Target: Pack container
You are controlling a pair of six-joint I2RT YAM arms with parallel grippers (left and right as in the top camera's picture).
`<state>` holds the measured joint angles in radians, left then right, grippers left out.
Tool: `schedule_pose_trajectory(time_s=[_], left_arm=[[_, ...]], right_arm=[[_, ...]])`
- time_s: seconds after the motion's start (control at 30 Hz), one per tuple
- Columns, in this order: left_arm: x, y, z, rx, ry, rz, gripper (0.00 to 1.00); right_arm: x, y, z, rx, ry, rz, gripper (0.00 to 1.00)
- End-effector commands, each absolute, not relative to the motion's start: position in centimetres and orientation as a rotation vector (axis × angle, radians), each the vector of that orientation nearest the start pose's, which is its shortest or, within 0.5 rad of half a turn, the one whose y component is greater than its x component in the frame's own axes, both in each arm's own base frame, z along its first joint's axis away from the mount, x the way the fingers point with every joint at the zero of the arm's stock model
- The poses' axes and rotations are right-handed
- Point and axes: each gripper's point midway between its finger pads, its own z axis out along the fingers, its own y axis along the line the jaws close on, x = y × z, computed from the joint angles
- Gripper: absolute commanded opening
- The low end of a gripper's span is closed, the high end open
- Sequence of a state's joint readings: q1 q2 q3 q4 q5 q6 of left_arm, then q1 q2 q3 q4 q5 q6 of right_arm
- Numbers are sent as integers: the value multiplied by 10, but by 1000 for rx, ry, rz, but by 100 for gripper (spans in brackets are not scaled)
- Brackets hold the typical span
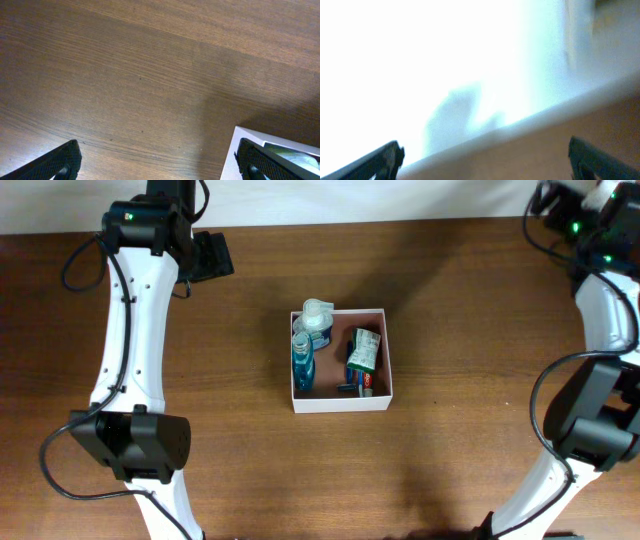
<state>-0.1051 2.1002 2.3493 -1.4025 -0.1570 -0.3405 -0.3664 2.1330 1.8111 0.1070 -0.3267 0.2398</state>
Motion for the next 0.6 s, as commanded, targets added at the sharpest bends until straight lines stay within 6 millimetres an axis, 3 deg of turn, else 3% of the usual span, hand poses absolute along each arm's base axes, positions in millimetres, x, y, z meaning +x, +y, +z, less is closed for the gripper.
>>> schedule_pose_trajectory(time_s=[0.0,0.13,0.27,0.43,0.57], left_arm=[[475,-22,249,-382,2642,63,99],[475,-22,249,-382,2642,63,99],[475,-22,249,-382,2642,63,99],[475,-22,249,-382,2642,63,99],[475,-22,249,-382,2642,63,99]], right_arm=[[632,-134,306,-14,1647,80,98],[619,-113,348,13,1626,-30,98],[584,-85,395,77,1646,-101,98],[521,-56,466,149,1590,-187,98],[461,-35,503,176,1586,-216,98]])
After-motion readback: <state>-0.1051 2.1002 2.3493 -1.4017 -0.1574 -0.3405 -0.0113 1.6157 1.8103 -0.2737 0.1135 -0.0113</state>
